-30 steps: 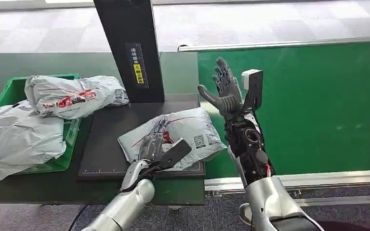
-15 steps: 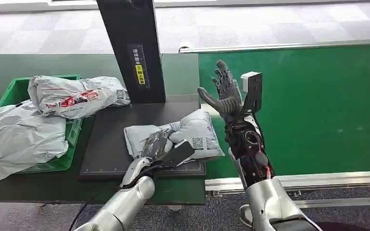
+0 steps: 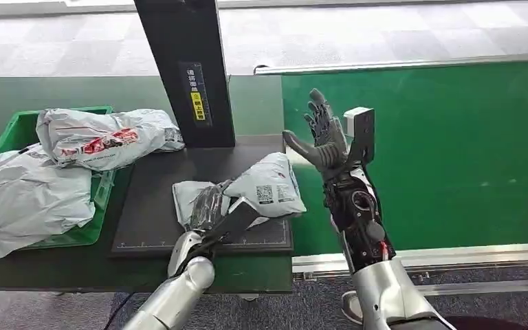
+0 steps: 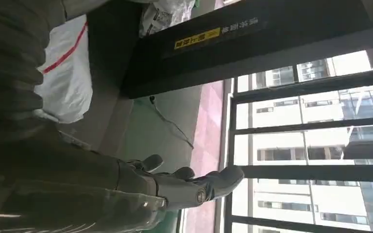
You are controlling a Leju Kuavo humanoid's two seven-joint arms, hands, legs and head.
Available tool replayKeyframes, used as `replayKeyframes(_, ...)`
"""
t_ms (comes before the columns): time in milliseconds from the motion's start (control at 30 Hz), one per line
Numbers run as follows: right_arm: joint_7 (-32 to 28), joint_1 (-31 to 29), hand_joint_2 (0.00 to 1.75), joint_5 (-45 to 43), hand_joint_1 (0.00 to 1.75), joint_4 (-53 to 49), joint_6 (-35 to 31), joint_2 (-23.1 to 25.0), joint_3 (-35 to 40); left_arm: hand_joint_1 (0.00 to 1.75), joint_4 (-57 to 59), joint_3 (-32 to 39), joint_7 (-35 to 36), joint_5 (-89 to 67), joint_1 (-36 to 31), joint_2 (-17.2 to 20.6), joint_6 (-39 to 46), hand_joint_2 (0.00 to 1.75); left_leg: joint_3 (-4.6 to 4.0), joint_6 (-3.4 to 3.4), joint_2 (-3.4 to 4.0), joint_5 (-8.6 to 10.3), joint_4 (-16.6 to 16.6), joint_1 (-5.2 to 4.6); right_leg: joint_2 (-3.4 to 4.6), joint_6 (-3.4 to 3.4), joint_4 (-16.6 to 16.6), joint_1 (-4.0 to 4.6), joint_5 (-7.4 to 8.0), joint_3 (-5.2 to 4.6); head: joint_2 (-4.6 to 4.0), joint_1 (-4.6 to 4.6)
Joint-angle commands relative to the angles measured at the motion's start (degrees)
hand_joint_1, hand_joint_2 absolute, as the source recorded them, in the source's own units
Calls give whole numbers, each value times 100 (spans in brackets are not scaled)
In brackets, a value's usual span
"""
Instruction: Moved the parcel from conveyor to table for the left to box.
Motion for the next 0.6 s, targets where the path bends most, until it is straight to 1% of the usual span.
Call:
replayKeyframes(33,-58,-61,175,-8,0,60,30,-263,67,175,-1847,222,-722,397,685,355,787,175,0,2,1,-3,-6,0,4,-3,-6,1,-2,-1,-2,0)
replayKeyframes(100,-87,-109,175,-23,0,118,39,-288,92,175,-2354,146,-748,351,886,457,857,175,4,4,9,-7,-13,-1,13,-3,-14,0,-2,0,-2,2)
replayKeyframes(200,-124,-173,175,-49,0,204,70,-297,112,175,-3035,148,-1023,193,1129,551,1361,175,-29,2,17,-7,0,2,20,-1,-2,2,0,-31,0,0)
replayKeyframes(267,-157,-244,175,-62,0,330,106,-310,175,175,-3555,758,-1479,-395,1367,296,1449,175,-17,4,25,-14,-3,-1,24,-1,-5,1,-6,-23,-2,2)
replayKeyframes(300,-178,-272,175,-72,0,389,110,-309,186,175,-3612,717,-1444,-355,1389,368,1449,175,-37,2,24,-9,1,0,23,-1,0,1,-2,-42,0,0)
replayKeyframes(333,-221,-341,175,-82,0,513,123,-315,226,175,-3836,1086,-1500,-740,1438,258,1449,175,-32,3,28,-14,2,0,29,-2,2,1,-6,-38,-2,0)
replayKeyframes(400,-276,-395,175,-98,0,617,141,-328,251,175,-3847,1113,-1445,-833,1392,396,1449,175,-38,3,27,-12,0,0,28,-3,0,1,-4,-44,0,2)
replayKeyframes(467,-357,-421,175,-122,0,693,196,-370,322,175,-3901,1361,-1269,-1569,1358,465,1449,175,-44,1,29,-8,-1,0,29,-3,0,2,0,-48,-2,0)
replayKeyframes(600,-444,-261,175,-148,0,606,204,-481,357,175,-3947,1560,-1274,-1664,1280,669,1449,175,-40,0,18,-3,-6,0,18,-4,-4,1,0,-44,-2,0)
